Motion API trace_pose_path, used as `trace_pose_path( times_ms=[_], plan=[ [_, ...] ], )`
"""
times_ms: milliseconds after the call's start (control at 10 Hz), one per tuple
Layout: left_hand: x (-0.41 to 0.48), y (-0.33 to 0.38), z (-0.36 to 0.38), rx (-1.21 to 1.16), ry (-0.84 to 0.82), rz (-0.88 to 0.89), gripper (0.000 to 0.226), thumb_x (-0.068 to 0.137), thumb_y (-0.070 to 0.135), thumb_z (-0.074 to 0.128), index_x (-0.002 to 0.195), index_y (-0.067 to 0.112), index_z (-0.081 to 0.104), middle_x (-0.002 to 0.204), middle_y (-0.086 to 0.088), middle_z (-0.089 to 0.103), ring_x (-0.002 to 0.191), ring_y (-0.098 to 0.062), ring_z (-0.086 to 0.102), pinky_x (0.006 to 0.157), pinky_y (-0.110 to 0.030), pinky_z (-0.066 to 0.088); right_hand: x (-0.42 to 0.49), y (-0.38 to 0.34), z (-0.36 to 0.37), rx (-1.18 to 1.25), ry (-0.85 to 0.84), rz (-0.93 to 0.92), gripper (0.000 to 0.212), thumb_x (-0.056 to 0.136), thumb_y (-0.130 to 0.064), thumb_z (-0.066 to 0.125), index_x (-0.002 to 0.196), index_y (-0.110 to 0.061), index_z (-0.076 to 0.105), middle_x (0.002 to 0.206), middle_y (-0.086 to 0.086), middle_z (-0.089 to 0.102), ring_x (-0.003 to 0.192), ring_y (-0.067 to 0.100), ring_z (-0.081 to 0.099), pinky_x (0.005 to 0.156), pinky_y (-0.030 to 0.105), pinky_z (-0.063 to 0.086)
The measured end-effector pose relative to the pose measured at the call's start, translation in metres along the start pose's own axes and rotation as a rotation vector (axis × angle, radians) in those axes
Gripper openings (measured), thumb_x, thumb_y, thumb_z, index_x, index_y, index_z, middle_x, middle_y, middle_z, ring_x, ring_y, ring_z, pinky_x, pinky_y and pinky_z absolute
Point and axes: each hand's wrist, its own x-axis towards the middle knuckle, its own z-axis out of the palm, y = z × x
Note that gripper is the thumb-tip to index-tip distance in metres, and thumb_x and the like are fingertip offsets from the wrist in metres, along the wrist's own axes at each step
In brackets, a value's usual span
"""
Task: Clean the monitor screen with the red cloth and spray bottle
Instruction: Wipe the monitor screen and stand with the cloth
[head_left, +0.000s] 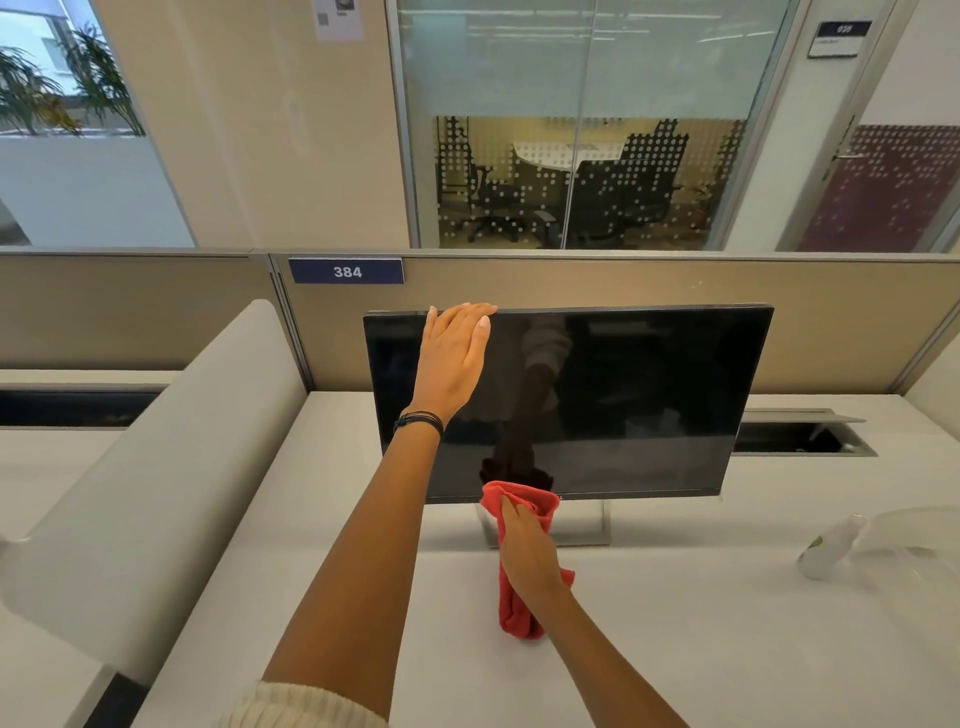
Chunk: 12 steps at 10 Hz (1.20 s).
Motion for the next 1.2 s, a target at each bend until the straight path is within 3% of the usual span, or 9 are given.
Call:
trace_pose_path(
  times_ms=[100, 200, 300, 700, 800, 1000, 1100, 1200],
  plan=[
    [0.000, 0.001, -0.001, 0.003, -0.013, -0.007, 0.038, 0.101, 0.024, 0.026, 0.129, 0.016, 0.051, 0.134, -0.003, 0.052, 0.133, -0.017, 0.037, 0.119, -0.037, 0.001, 0.001, 0.007, -0.011, -0.085, -0.029, -0.037, 0.074, 0.085, -0.061, 0.018, 0.141, -0.014, 0.027, 0.144, 0.008, 0.040, 0.128, 0.027, 0.043, 0.111, 0.031, 0.032],
    [-0.001, 0.002, -0.002, 0.005, -0.024, -0.009, 0.038, 0.101, 0.024, 0.026, 0.129, 0.016, 0.050, 0.134, -0.004, 0.052, 0.133, -0.017, 0.036, 0.119, -0.037, 0.001, 0.011, 0.023, -0.027, -0.279, 0.017, -0.060, 0.048, 0.098, -0.043, 0.024, 0.134, -0.016, 0.038, 0.130, 0.010, 0.053, 0.113, 0.027, 0.054, 0.102, 0.037, 0.041],
    [-0.001, 0.003, -0.003, -0.001, -0.037, -0.013, 0.039, 0.101, 0.025, 0.025, 0.129, 0.016, 0.050, 0.135, -0.003, 0.051, 0.134, -0.017, 0.036, 0.120, -0.037, 0.001, 0.013, 0.032, -0.043, -0.196, 0.087, -0.041, 0.044, 0.097, -0.043, 0.027, 0.126, -0.014, 0.044, 0.122, 0.012, 0.059, 0.096, 0.020, 0.056, 0.094, 0.032, 0.044],
    [0.011, 0.016, -0.007, 0.105, -0.110, -0.064, 0.036, 0.099, 0.029, 0.032, 0.127, 0.016, 0.052, 0.133, -0.004, 0.054, 0.129, -0.020, 0.041, 0.118, -0.042, 0.007, 0.014, 0.059, -0.120, -0.266, 0.212, 0.093, 0.054, 0.097, -0.047, 0.025, 0.138, -0.012, 0.033, 0.137, 0.014, 0.047, 0.122, 0.033, 0.048, 0.108, 0.044, 0.033],
    [0.009, 0.021, -0.008, 0.165, -0.145, -0.045, 0.038, 0.099, 0.031, 0.034, 0.130, 0.016, 0.049, 0.136, -0.004, 0.051, 0.131, -0.020, 0.040, 0.118, -0.045, 0.009, 0.022, 0.070, -0.145, -0.295, 0.249, 0.199, 0.061, 0.095, -0.052, 0.024, 0.141, -0.012, 0.028, 0.142, 0.014, 0.041, 0.127, 0.035, 0.043, 0.111, 0.046, 0.030],
    [0.013, 0.028, -0.004, 0.175, -0.130, -0.092, 0.038, 0.099, 0.031, 0.032, 0.128, 0.015, 0.051, 0.135, -0.005, 0.053, 0.130, -0.021, 0.041, 0.117, -0.045, 0.010, 0.024, 0.083, -0.162, -0.101, 0.334, 0.203, 0.067, 0.093, -0.056, 0.024, 0.145, -0.013, 0.022, 0.147, 0.016, 0.035, 0.132, 0.038, 0.036, 0.113, 0.049, 0.023],
    [0.012, 0.030, -0.001, 0.183, -0.109, -0.093, 0.037, 0.099, 0.030, 0.033, 0.126, 0.015, 0.052, 0.132, -0.005, 0.054, 0.128, -0.021, 0.042, 0.117, -0.045, 0.010, 0.025, 0.072, -0.151, 0.118, 0.291, 0.333, 0.075, 0.091, -0.062, 0.025, 0.147, -0.014, 0.016, 0.150, 0.014, 0.029, 0.136, 0.037, 0.030, 0.115, 0.049, 0.018],
    [0.010, 0.030, -0.001, 0.186, -0.100, -0.093, 0.036, 0.099, 0.029, 0.033, 0.126, 0.014, 0.052, 0.132, -0.005, 0.054, 0.128, -0.021, 0.041, 0.117, -0.044, 0.010, 0.021, 0.064, -0.122, 0.249, 0.241, 0.269, 0.079, 0.087, -0.068, 0.028, 0.145, -0.015, 0.023, 0.146, 0.011, 0.037, 0.133, 0.034, 0.035, 0.113, 0.046, 0.019]
  ],
)
